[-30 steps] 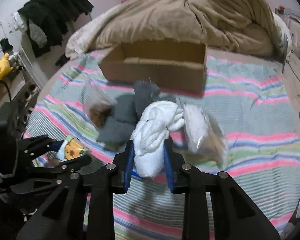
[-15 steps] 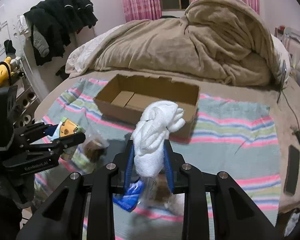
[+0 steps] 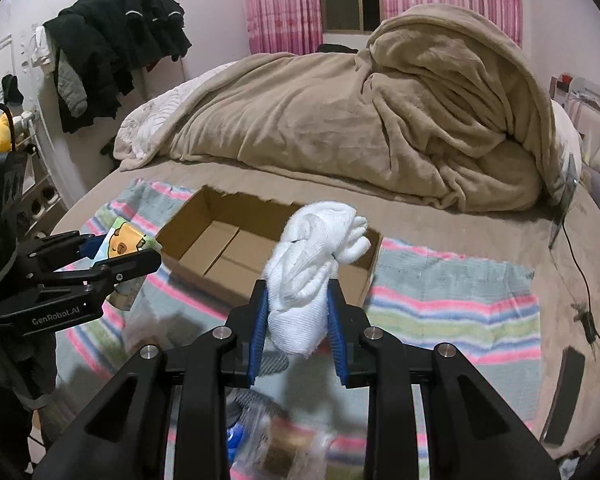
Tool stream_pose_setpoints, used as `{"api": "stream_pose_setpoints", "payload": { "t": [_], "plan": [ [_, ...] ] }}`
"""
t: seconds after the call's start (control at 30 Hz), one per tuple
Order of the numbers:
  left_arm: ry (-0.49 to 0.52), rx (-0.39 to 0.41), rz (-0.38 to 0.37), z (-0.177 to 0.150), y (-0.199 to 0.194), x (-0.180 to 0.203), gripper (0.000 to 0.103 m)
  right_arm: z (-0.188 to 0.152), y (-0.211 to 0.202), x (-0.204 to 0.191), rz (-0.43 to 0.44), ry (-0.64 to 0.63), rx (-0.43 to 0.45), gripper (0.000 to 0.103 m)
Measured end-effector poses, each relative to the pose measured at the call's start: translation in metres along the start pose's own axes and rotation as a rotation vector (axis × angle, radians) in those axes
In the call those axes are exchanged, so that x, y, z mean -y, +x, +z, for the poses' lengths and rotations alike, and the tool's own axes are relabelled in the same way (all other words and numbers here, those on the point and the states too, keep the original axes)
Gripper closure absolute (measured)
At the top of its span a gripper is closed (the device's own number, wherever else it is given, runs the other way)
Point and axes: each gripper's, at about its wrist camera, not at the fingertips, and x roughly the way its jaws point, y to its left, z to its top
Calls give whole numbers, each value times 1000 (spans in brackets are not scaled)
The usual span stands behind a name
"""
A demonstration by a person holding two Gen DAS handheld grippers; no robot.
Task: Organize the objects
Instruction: 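Carry both items to the cardboard box and open both tools inside it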
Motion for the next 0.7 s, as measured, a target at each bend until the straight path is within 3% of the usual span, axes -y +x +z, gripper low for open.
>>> {"api": "stream_pose_setpoints", "payload": {
  "t": [0.43, 0.7],
  "plan": [
    [-32, -46, -41, 31, 72, 6, 56, 15, 64, 26, 12, 39, -64, 74],
    [-37, -131, -32, 21, 114, 8, 56, 8, 97, 30, 44, 57, -122, 73]
  ]
}}
